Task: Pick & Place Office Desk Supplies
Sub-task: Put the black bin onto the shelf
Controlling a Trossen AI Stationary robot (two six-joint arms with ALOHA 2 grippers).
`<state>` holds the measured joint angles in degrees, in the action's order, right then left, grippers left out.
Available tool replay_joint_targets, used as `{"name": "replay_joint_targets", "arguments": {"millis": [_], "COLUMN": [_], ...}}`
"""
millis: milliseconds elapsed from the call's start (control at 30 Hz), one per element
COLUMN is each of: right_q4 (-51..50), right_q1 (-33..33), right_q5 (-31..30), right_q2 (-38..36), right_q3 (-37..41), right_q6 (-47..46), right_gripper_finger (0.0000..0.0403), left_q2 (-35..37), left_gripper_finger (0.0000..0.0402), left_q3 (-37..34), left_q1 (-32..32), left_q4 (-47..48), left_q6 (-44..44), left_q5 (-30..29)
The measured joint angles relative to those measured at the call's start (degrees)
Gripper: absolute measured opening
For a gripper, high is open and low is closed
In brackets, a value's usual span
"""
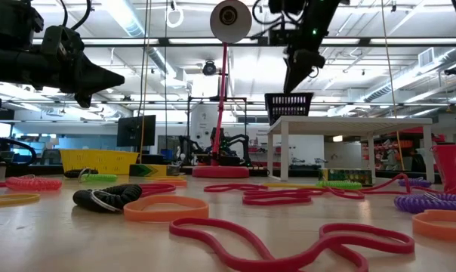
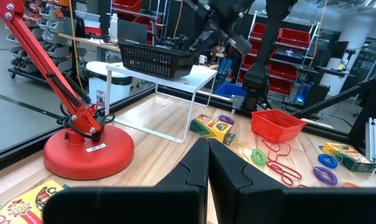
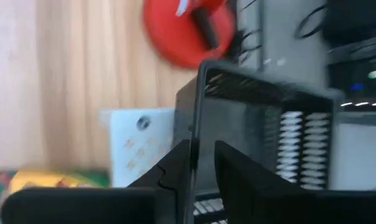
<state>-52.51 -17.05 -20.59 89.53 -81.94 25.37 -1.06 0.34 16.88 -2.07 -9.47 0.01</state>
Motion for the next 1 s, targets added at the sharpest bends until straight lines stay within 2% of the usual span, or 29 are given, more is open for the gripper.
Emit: {"name": "replay_joint_targets", "arguments": {"millis": [167,267,500,800,900,1000], "right_q4": [-1.29,-3.78,-2.6,-0.19,-0.31,-0.35], "right_q1": [1.75,1.58,0.26,-1.15,-1.37,-1.37], "right_q5": [-0.96,-0.29,0.93,-2.36,-2.38,-2.36], "right_q2": [-1.47,-1.8,-1.86,-1.85,-1.85,-1.85], "right_q3": [-0.49,-0.18,1.92,4.93,4.93,4.93], "right_q6": [-1.21,-4.01,-10.35,-11.59,-11.05,-9.57], "right_gripper_finger": [0.0107,0.0106,0.0103,0.0124,0.0109,0.0068], "left_q2": [0.0,0.0,0.0,0.0,0.0,0.0], "left_gripper_finger": [0.0008,0.0008,0.0008,0.0008,0.0008,0.0008], "left_q3": [0.0,0.0,0.0,0.0,0.0,0.01], "left_q1": [-0.02,0.0,-0.01,-0.02,-0.01,-0.02], "left_q4": [0.0,0.01,0.02,0.02,0.02,0.04], "left_q6": [-0.01,-0.02,0.0,0.0,-0.01,-0.01], "left_q5": [0.0,0.0,0.0,0.0,0.0,0.0]}}
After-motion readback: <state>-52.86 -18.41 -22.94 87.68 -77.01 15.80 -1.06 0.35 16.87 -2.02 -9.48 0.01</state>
